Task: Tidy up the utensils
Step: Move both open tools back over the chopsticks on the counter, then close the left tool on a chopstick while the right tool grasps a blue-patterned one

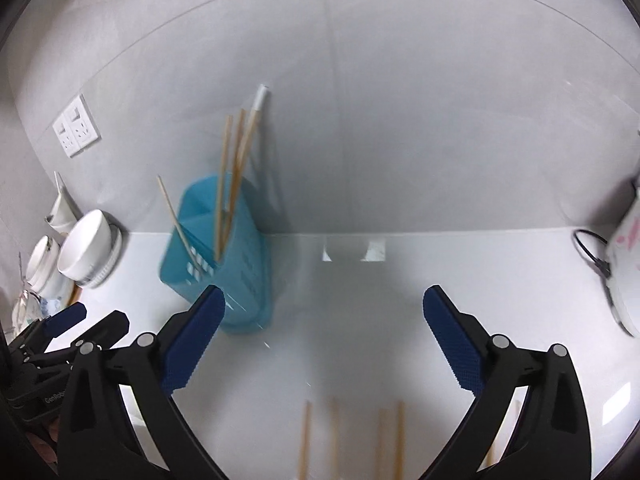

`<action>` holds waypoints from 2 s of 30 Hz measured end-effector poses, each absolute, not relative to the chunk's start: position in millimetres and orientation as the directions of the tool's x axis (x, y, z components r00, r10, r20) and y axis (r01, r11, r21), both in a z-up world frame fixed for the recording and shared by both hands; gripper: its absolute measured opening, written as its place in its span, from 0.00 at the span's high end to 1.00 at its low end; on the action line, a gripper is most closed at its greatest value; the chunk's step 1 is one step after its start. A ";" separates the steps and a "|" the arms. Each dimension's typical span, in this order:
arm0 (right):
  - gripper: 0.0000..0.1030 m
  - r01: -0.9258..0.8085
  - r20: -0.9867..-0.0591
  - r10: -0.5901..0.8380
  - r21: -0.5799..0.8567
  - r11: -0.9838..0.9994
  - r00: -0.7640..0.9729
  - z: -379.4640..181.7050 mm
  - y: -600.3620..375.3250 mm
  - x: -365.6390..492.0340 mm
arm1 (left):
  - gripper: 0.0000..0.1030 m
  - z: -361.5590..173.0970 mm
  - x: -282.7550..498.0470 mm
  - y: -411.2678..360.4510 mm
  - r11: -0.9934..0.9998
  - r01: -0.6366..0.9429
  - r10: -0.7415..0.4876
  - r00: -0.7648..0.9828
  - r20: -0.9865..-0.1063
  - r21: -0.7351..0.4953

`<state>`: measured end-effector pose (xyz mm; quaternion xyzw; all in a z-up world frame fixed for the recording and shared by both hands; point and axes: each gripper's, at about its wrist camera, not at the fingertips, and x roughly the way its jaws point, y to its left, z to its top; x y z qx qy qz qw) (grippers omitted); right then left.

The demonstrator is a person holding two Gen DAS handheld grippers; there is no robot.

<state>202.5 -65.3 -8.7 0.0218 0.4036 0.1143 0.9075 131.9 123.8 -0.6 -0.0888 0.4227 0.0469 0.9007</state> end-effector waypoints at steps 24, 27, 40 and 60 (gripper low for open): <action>0.16 -0.092 -0.909 0.066 0.031 0.995 0.412 -110.0 -143.1 130.5 | 0.07 -101.2 81.5 22.0 0.995 -0.059 -0.049 0.396 -0.917 -0.079; 0.19 -0.097 -0.926 0.055 0.020 0.995 0.372 -122.4 -145.6 120.8 | 0.07 -111.3 73.8 13.8 0.996 -0.052 -0.052 0.361 -0.931 -0.076; 0.46 -0.153 -0.962 0.058 0.018 0.988 0.266 -149.4 -140.5 99.5 | 0.10 -141.7 55.5 -3.7 0.997 -0.065 -0.013 0.261 -0.965 -0.031; 0.87 -0.167 -0.984 0.040 0.011 0.986 0.176 -163.3 -123.3 93.7 | 0.73 -143.0 59.9 -25.2 1.000 0.000 0.019 0.163 -0.987 0.019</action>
